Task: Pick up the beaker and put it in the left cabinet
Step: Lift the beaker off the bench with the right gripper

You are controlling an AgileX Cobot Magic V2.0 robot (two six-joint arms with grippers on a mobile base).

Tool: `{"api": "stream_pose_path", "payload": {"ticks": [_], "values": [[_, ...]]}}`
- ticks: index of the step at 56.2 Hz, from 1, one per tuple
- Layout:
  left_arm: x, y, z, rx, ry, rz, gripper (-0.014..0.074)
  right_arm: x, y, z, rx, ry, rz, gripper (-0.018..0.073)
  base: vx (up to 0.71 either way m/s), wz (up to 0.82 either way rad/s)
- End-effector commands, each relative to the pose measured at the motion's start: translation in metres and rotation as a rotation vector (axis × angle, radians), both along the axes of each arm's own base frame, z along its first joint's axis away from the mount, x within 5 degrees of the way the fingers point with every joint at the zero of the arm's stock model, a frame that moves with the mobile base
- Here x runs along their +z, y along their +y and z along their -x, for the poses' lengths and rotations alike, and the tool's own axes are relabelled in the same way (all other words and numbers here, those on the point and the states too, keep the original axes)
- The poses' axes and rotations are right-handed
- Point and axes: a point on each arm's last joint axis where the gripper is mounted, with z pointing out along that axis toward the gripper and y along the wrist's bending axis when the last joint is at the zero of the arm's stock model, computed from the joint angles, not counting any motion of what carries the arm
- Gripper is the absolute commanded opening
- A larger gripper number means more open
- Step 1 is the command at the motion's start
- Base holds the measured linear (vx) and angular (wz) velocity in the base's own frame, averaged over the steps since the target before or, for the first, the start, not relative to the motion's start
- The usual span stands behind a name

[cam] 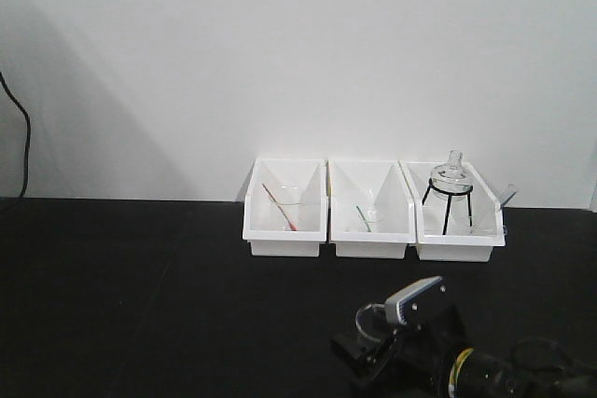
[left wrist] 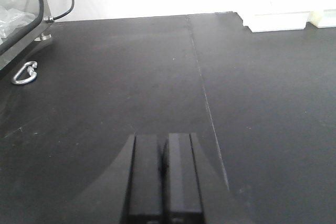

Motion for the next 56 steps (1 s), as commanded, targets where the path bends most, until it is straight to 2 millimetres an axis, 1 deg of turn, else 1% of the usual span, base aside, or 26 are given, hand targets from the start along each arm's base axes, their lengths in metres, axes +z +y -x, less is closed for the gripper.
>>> {"api": "stream_pose_path", "payload": {"ticks": [1, 4, 10, 17, 56], "values": [[0.012, -0.002, 0.000, -0.021, -0.109, 0.012, 0.0003, 0.063, 0.002, 0.001, 0.004, -0.148, -0.084, 0.0158, 0.00, 0.00], [0.012, -0.002, 0.000, -0.021, -0.109, 0.012, 0.0003, 0.082, 0.005, 0.003, 0.000, -0.169, -0.082, 0.0158, 0.00, 0.00], [0.012, -0.002, 0.000, -0.021, -0.109, 0.012, 0.0003, 0.110, 0.012, 0.007, -0.006, -0.212, -0.038, 0.0158, 0.00, 0.00], [0.012, -0.002, 0.000, -0.021, -0.109, 0.012, 0.0003, 0.124, 0.016, 0.012, 0.003, -0.243, -0.045, 0.0158, 0.00, 0.00], [0.012, -0.002, 0.000, -0.021, -0.109, 0.012, 0.0003, 0.124, 0.018, 0.013, 0.015, -0.250, -0.052, 0.0159, 0.00, 0.01]]}}
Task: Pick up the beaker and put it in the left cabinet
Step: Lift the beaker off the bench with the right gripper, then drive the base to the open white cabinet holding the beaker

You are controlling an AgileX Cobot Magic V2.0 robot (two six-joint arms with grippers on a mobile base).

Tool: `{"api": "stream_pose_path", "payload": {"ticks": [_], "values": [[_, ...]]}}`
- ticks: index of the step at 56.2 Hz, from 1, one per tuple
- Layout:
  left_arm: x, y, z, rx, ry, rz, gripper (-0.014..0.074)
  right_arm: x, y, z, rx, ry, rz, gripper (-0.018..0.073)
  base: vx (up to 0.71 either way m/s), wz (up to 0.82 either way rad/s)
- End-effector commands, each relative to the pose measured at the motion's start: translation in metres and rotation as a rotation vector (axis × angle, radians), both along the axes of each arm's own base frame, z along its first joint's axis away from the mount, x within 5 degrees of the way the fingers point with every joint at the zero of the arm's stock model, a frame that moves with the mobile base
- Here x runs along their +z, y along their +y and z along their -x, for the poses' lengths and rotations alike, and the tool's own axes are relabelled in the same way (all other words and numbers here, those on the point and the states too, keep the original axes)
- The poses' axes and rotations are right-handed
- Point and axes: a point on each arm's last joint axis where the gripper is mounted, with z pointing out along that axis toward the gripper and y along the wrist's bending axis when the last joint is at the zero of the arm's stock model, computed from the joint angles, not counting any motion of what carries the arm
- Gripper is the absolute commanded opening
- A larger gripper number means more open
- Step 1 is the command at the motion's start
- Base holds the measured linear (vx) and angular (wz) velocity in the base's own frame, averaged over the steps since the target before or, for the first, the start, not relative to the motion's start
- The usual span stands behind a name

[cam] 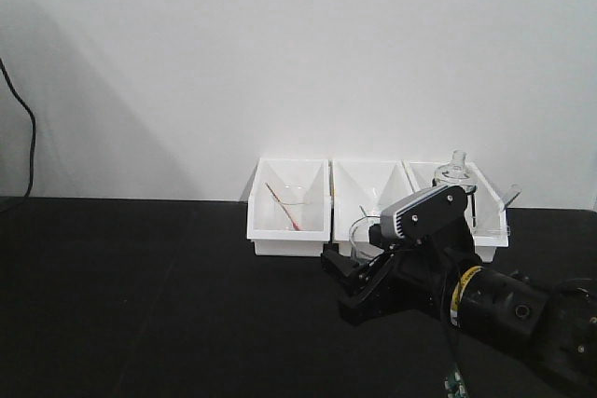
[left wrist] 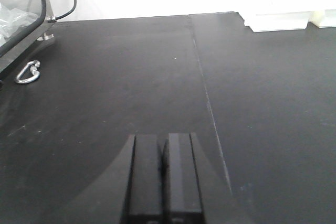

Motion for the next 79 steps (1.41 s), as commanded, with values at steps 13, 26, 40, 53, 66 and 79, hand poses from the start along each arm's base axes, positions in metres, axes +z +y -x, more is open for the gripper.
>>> {"api": "stream_pose_path", "payload": {"ticks": [13, 26, 40, 53, 66, 79], "values": [[0.0115, -0.0017, 0.0003, -0.021, -0.109, 0.012, 0.0003, 0.0294, 0.0016, 0.0041, 0.029, -0.102, -0.071, 0.0159, -0.02, 0.07], [0.0115, -0.0017, 0.0003, -0.021, -0.109, 0.012, 0.0003, 0.0294, 0.0016, 0.0041, 0.029, -0.102, -0.071, 0.0159, -0.04, 0.18], [0.0115, -0.0017, 0.0003, -0.021, -0.109, 0.012, 0.0003, 0.0294, 0.0016, 0.0041, 0.029, -0.102, -0.071, 0.0159, -0.07, 0.38], [0.0115, -0.0017, 0.0003, -0.021, -0.109, 0.012, 0.0003, 0.0291, 0.0014, 0.0040, 0.027, -0.100, -0.069, 0.0159, -0.08, 0.55], [0.0115, -0.0017, 0.0003, -0.021, -0.109, 0.012, 0.0003, 0.0291, 0.0014, 0.0040, 0.027, -0.100, -0.069, 0.0159, -0.09, 0.77], [0.0115, -0.0017, 0.0003, -0.021, -0.109, 0.012, 0.0003, 0.0291, 0.0014, 0.0040, 0.027, -0.100, -0.069, 0.0159, -0.09, 1.01]]}}
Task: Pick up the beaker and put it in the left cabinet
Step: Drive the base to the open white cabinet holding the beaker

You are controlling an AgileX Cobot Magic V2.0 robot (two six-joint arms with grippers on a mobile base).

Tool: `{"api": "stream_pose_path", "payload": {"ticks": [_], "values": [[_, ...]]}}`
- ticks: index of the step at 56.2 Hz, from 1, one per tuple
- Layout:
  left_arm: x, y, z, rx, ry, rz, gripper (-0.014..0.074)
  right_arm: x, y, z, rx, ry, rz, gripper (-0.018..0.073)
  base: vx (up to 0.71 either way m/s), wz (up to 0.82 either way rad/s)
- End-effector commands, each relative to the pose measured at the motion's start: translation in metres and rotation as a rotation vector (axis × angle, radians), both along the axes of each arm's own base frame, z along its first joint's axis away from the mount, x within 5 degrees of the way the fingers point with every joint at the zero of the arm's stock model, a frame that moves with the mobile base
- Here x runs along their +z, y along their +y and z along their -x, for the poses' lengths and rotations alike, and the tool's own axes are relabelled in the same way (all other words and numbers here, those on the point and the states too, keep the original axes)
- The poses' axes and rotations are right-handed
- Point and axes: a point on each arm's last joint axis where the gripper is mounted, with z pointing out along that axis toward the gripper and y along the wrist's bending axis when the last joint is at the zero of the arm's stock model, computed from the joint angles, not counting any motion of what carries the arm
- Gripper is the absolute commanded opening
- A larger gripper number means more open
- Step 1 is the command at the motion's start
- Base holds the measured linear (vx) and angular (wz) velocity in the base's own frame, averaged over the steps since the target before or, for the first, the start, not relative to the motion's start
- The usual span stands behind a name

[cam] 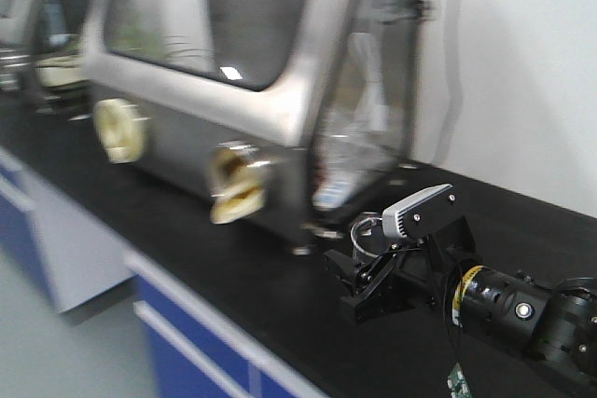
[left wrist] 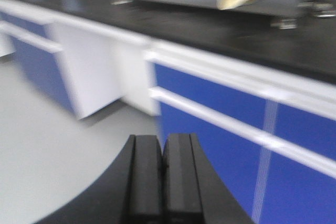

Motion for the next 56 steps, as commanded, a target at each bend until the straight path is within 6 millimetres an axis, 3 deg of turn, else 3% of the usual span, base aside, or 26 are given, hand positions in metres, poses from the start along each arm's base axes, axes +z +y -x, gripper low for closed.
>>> {"api": "stream_pose_path", "payload": {"ticks": [1, 25, 56], "values": [[0.0115, -0.0017, 0.0003, -0.021, -0.109, 0.012, 0.0003, 0.0296, 0.0017, 0.0042, 0.031, -0.103, -0.072, 0.0159, -0.07, 1.13], [0.0115, -0.0017, 0.0003, -0.021, -0.109, 0.012, 0.0003, 0.0296, 0.0017, 0.0042, 0.031, -0.103, -0.072, 0.0159, -0.01, 0.96], [0.0115, -0.0017, 0.0003, -0.021, -0.109, 0.012, 0.0003, 0.0297, 0.0019, 0.0042, 0.032, -0.105, -0.073, 0.0159, 0.15, 0.47]]}}
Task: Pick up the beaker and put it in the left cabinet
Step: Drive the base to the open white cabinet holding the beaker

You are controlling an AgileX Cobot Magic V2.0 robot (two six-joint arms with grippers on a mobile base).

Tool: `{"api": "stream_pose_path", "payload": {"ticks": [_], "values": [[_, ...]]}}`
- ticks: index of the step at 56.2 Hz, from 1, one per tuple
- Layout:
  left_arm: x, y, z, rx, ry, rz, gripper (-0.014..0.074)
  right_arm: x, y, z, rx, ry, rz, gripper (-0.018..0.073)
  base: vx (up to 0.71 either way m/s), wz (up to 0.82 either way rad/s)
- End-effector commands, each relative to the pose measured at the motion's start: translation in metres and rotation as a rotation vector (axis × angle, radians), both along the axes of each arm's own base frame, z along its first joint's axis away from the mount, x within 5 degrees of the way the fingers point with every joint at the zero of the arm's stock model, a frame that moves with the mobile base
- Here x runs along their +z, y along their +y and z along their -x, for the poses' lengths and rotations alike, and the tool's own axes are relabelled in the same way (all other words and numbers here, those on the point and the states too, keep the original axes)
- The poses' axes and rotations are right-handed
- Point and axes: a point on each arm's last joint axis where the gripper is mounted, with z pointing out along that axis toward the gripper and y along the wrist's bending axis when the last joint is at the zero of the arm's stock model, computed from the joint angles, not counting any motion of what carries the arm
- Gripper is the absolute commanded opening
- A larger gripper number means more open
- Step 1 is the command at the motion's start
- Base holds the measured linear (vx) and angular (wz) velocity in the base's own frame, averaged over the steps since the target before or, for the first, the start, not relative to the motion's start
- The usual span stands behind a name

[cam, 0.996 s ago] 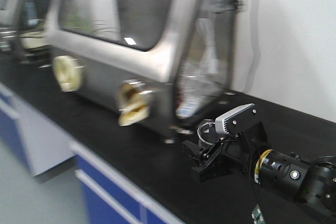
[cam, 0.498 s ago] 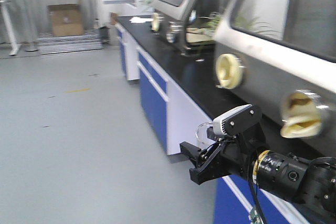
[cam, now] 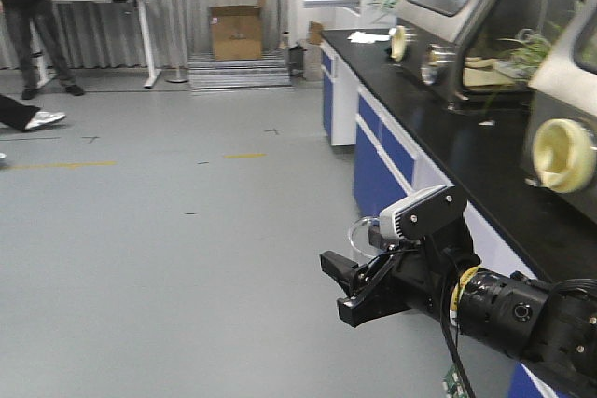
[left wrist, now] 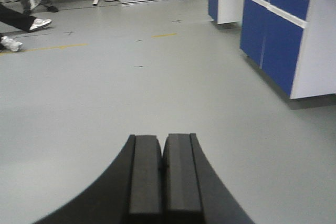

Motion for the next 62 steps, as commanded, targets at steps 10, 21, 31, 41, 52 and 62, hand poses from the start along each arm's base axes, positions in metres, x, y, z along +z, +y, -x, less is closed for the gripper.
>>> {"api": "stream_pose_path", "payload": {"ticks": [10, 21, 31, 41, 52, 62], "values": [[0.0116, -0.0017, 0.0003, -0.021, -0.109, 0.012, 0.0003, 0.0297, 0.0018, 0.0042, 0.032, -0.105, -0.074, 0.0159, 0.28, 0.31], [0.0116, -0.0017, 0.0003, -0.021, -0.109, 0.012, 0.0003, 0.0298, 0.0019, 0.0042, 0.032, -0.106, -0.074, 0.0159, 0.38, 0.22], [0.0116, -0.0017, 0.0003, -0.021, -0.109, 0.012, 0.0003, 0.0298, 0.0016, 0.0041, 0.031, -0.107, -0.072, 0.0159, 0.46, 0.15], [0.0116, -0.0017, 0.0003, -0.021, -0.109, 0.012, 0.0003, 0.0298, 0.0016, 0.0041, 0.032, -0.107, -0.073, 0.0159, 0.52, 0.10], [0.0116, -0.0017, 0.0003, -0.021, -0.109, 0.012, 0.0003, 0.0297, 0.0015, 0.0040, 0.030, -0.106, -0.071, 0.0159, 0.58, 0.05], [0.0116, -0.0017, 0.0003, -0.021, -0.109, 0.012, 0.0003, 0.0296, 0.0014, 0.0040, 0.030, -0.105, -0.071, 0.0159, 0.62, 0.01]]}}
